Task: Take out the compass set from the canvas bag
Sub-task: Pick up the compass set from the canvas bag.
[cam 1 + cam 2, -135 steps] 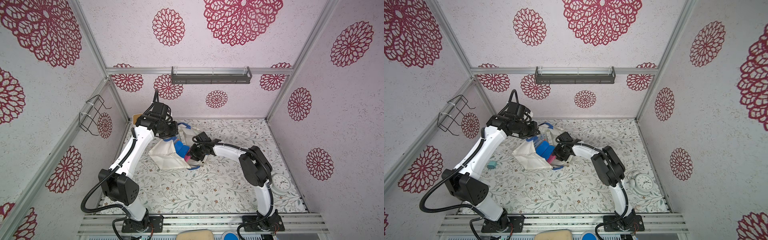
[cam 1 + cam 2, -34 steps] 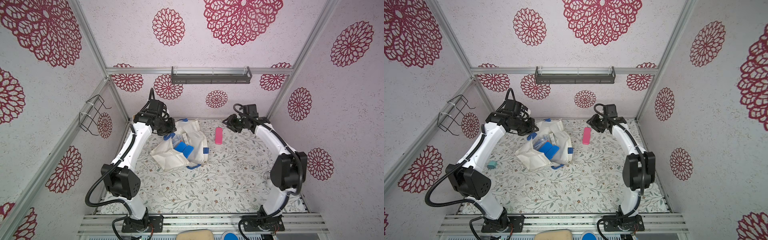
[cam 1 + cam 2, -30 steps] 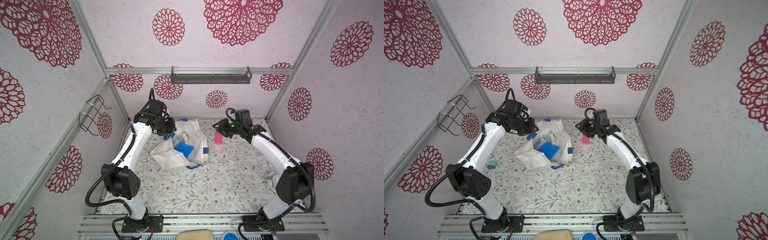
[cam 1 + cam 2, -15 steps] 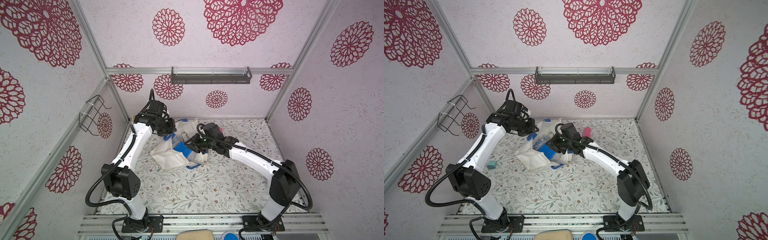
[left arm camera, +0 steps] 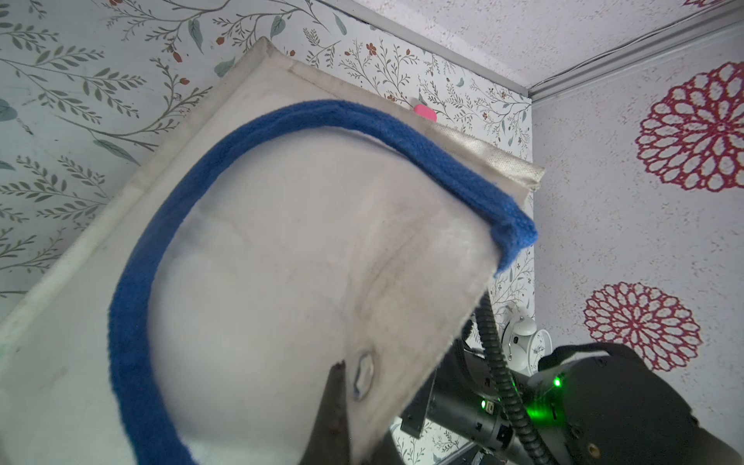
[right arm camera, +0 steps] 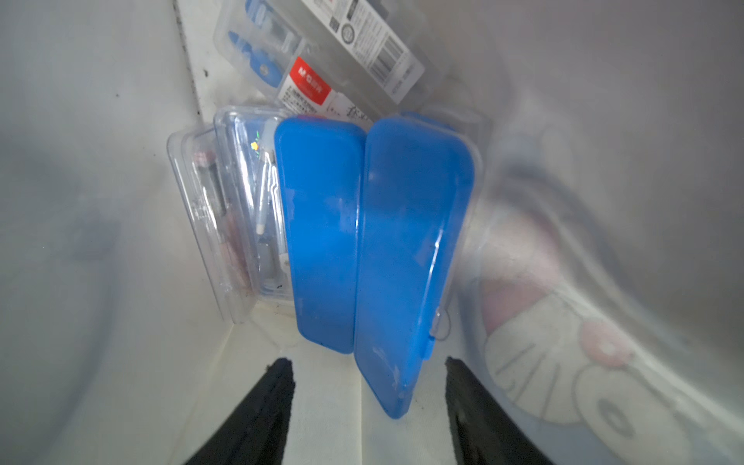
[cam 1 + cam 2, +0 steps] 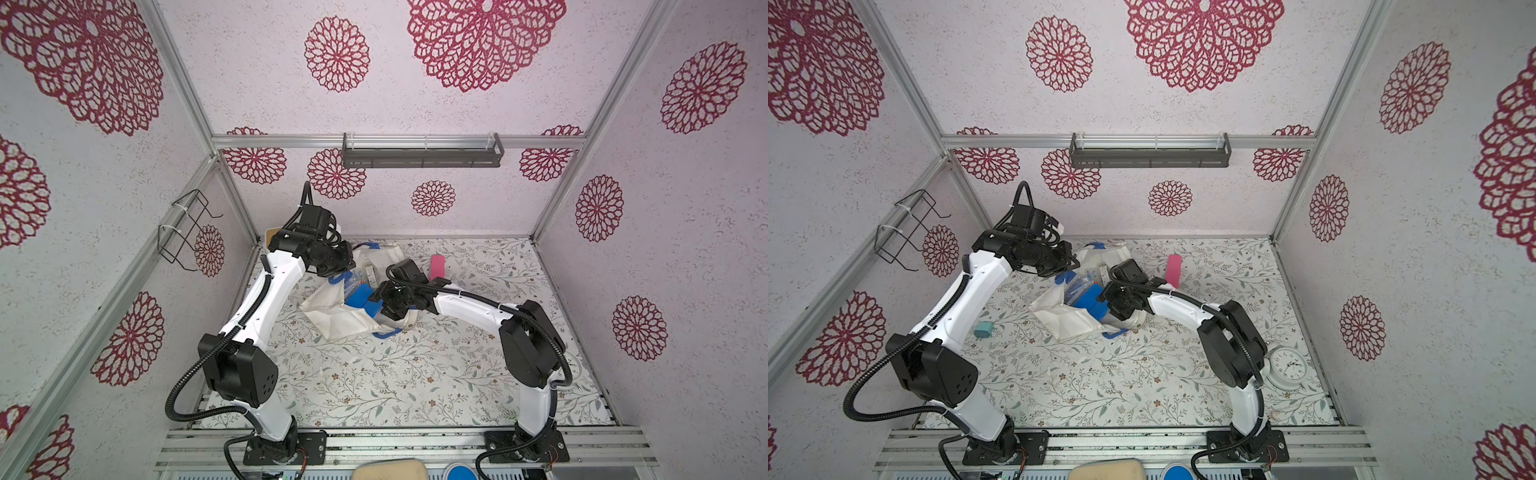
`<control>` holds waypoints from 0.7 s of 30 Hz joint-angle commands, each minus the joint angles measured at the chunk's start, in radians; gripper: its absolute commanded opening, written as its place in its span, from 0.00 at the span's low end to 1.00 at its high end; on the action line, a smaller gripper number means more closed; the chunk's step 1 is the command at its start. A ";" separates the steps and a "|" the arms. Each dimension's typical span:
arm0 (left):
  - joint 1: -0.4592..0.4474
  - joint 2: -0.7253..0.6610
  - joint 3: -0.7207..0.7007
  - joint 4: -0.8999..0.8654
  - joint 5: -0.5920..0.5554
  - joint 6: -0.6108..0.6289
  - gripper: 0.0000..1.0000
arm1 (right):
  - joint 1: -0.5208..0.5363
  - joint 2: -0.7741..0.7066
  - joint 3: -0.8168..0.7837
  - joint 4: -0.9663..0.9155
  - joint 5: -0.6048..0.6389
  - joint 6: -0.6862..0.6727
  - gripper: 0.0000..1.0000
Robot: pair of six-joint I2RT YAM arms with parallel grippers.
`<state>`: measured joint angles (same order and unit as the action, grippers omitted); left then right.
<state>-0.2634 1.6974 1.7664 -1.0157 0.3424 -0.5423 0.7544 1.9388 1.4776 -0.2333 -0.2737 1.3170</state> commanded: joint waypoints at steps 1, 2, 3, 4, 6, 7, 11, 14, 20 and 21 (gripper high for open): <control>-0.013 -0.045 -0.014 0.019 0.012 0.011 0.00 | -0.019 -0.005 -0.016 0.008 0.060 0.034 0.66; -0.013 -0.048 -0.018 0.022 0.013 0.009 0.00 | -0.022 0.001 -0.022 0.011 0.066 0.040 0.66; -0.014 -0.051 -0.021 0.022 0.014 0.007 0.00 | -0.025 0.009 -0.021 0.016 0.068 0.044 0.67; -0.015 -0.054 -0.026 0.025 0.015 0.007 0.00 | -0.027 0.019 -0.022 0.032 0.067 0.045 0.67; -0.019 -0.058 -0.032 0.029 0.017 0.003 0.00 | -0.029 0.042 -0.011 0.056 0.068 0.048 0.67; -0.020 -0.059 -0.034 0.031 0.017 0.003 0.00 | -0.027 0.058 0.003 0.051 0.069 0.048 0.66; -0.029 -0.062 -0.035 0.033 0.018 0.000 0.00 | -0.028 0.099 0.014 0.086 0.069 0.067 0.65; -0.035 -0.064 -0.035 0.035 0.018 -0.004 0.00 | -0.027 0.122 0.014 0.147 0.064 0.083 0.63; -0.048 -0.070 -0.040 0.034 0.014 -0.005 0.00 | -0.029 0.126 -0.015 0.289 0.058 0.111 0.46; -0.048 -0.072 -0.042 0.032 0.012 -0.006 0.00 | -0.029 0.124 -0.019 0.309 0.057 0.110 0.41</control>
<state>-0.3012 1.6756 1.7340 -1.0050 0.3416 -0.5430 0.7364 2.0750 1.4651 -0.0334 -0.2321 1.4025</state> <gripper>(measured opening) 0.055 0.434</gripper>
